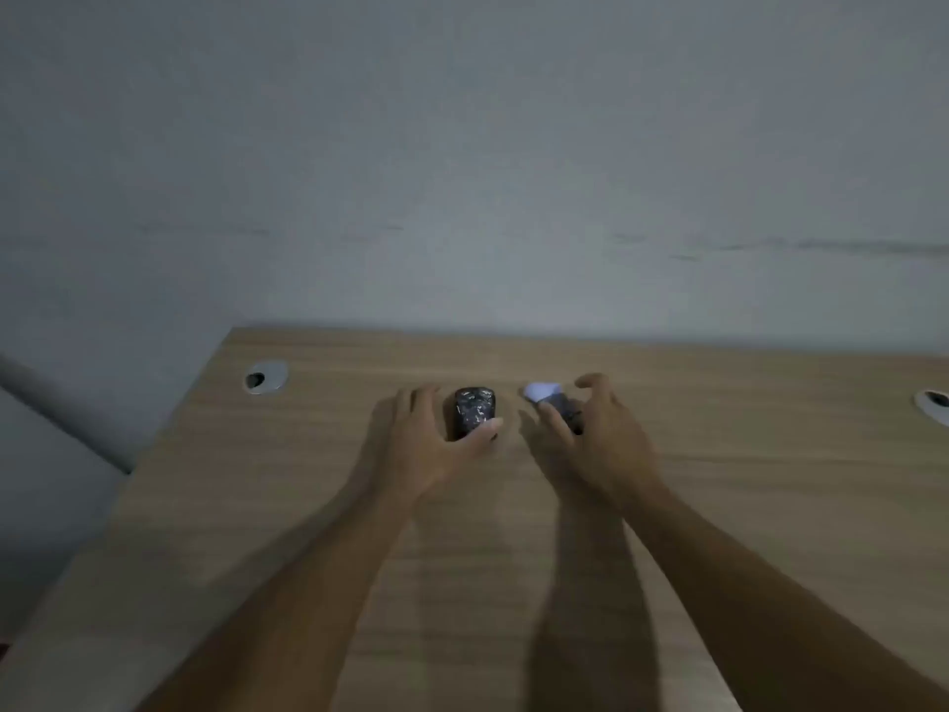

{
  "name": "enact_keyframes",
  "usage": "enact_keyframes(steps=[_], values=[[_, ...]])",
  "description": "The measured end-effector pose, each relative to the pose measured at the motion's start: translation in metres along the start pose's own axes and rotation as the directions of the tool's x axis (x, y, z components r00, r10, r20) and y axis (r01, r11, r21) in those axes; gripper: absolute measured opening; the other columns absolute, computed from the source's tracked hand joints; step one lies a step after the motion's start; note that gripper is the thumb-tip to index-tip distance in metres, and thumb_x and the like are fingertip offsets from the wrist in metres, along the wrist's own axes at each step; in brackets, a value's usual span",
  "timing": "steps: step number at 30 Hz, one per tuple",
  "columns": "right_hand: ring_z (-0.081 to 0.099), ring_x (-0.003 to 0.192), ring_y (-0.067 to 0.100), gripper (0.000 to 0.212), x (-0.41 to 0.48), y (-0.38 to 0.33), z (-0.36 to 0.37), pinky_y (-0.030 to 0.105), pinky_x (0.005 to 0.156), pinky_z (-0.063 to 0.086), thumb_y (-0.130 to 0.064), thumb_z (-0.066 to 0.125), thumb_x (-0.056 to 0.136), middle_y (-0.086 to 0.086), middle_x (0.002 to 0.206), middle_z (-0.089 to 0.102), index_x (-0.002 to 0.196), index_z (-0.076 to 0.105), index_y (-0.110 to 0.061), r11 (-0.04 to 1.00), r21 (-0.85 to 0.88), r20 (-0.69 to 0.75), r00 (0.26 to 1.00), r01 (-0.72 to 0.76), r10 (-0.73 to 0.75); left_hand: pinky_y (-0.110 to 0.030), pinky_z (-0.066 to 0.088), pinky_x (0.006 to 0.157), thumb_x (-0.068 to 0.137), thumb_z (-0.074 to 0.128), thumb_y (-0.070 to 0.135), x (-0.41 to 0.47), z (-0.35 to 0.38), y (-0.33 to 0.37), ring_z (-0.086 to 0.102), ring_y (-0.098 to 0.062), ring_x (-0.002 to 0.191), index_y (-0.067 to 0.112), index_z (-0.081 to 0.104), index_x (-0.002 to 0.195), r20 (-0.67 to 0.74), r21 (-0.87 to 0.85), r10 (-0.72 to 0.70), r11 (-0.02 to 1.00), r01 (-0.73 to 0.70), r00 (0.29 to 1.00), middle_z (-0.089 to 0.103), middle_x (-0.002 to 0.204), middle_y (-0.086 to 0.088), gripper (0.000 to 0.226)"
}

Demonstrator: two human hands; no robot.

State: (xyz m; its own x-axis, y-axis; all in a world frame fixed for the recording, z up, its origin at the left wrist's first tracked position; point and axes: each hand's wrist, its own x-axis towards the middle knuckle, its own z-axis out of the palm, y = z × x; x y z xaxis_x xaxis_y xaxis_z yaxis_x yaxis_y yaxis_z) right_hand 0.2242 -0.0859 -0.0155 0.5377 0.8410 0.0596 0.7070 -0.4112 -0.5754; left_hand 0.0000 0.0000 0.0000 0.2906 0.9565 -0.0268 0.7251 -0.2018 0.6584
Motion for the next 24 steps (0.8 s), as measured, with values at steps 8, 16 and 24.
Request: enact_keyframes(steps=[8,16,24], values=[[0.074,0.107,0.035,0.036,-0.012,0.02,0.035,0.037,0.075,0.044,-0.052,0.067,0.101,0.004,0.114,0.078,0.122,0.056,-0.025,0.998,0.0,-0.169,0.984,0.059,-0.058,-0.041,0.047,0.114,0.063,0.059,0.103,-0.023,0.03,-0.031,0.054,-0.021,0.129,0.026,0.057,0.133,-0.172,0.217,0.221,0.959,-0.182,0.96,0.053,0.129,0.008,0.105],[0.07,0.102,0.037,0.031,-0.022,0.022,0.037,0.043,0.081,0.055,-0.043,0.075,0.095,0.006,0.119,0.063,0.114,0.064,-0.02,0.993,0.053,-0.226,0.97,0.108,-0.094,-0.041,0.041,0.121,0.07,0.052,0.101,-0.027,0.034,-0.035,0.052,-0.019,0.138,0.03,0.056,0.142,-0.175,0.272,0.238,0.944,-0.186,0.955,0.053,0.138,0.009,0.101],[0.072,0.089,0.021,0.024,-0.02,0.032,0.038,0.034,0.075,0.052,-0.041,0.077,0.096,-0.002,0.097,0.08,0.107,0.073,-0.02,0.979,0.133,-0.273,0.955,0.156,-0.115,-0.046,0.043,0.116,0.076,0.036,0.104,-0.022,0.051,-0.031,0.055,-0.027,0.128,0.028,0.061,0.13,-0.3,0.394,0.223,0.915,-0.092,0.928,0.055,0.132,0.0,0.096]])
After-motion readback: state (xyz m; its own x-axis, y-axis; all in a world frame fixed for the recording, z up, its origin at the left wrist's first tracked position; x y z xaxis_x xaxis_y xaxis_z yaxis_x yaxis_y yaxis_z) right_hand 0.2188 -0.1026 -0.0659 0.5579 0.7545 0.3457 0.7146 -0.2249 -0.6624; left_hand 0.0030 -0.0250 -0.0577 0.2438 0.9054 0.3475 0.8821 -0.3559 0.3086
